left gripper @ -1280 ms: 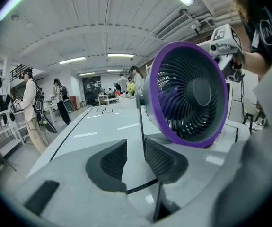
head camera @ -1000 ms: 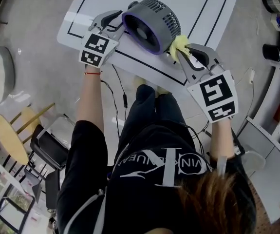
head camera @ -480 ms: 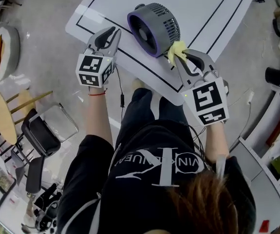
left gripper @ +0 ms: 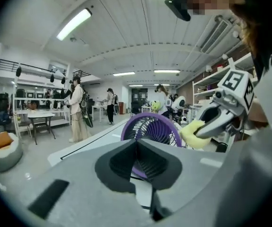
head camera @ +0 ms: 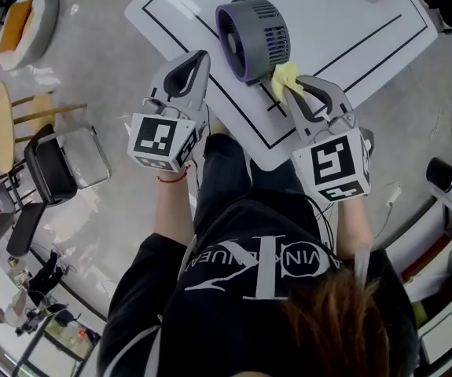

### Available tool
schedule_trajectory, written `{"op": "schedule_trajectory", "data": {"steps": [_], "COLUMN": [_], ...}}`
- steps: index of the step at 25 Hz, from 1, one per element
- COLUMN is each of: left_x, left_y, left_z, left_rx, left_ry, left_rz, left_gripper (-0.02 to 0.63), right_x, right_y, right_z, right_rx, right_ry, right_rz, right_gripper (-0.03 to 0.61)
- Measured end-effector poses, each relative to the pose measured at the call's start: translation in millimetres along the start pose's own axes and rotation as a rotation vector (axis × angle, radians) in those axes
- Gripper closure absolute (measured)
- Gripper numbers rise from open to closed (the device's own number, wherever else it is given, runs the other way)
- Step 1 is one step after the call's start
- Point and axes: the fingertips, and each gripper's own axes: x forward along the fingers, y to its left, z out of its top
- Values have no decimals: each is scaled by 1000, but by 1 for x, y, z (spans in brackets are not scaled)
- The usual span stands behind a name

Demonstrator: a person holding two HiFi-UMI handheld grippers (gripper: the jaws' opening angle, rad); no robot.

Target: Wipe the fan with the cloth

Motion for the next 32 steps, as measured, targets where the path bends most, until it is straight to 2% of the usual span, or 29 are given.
{"op": "schedule_trajectory", "data": {"steps": [2, 6, 11, 15, 21, 24, 26, 32], "left_x": [-6, -1, 0, 3, 16, 23, 24, 27], "left_y": [-10, -45, -54, -63, -80, -83, -80, -77], "left_z": [13, 27, 29, 23, 16, 12, 11, 13], "left_rx": [-29, -86, -68, -95, -112, -107, -118, -178], "left_ry": [-20, -17, 1, 36, 65, 87, 93, 103], "left_rz": [27, -40, -32, -72, -89, -73, -54, -47], "left_gripper": [597, 498, 517, 456, 454, 461, 500, 509], "right_x": [0, -6, -9, -10, -8, -7, -7, 3], "right_y": [-4, -10, -17, -29, -35, -38, -41, -56], "right_z": [-2, -2, -4, -14, -20, -21, -18, 7], "right_rx": [-12, -12, -23, -10, -10, -5, 3, 5], "right_ry": [-15, -37, -52, -54, -59, -71, -97, -219], "right_rz": [12, 22, 24, 19, 20, 8, 8, 38], "right_gripper": [545, 545, 545, 545, 545, 545, 545, 545]}}
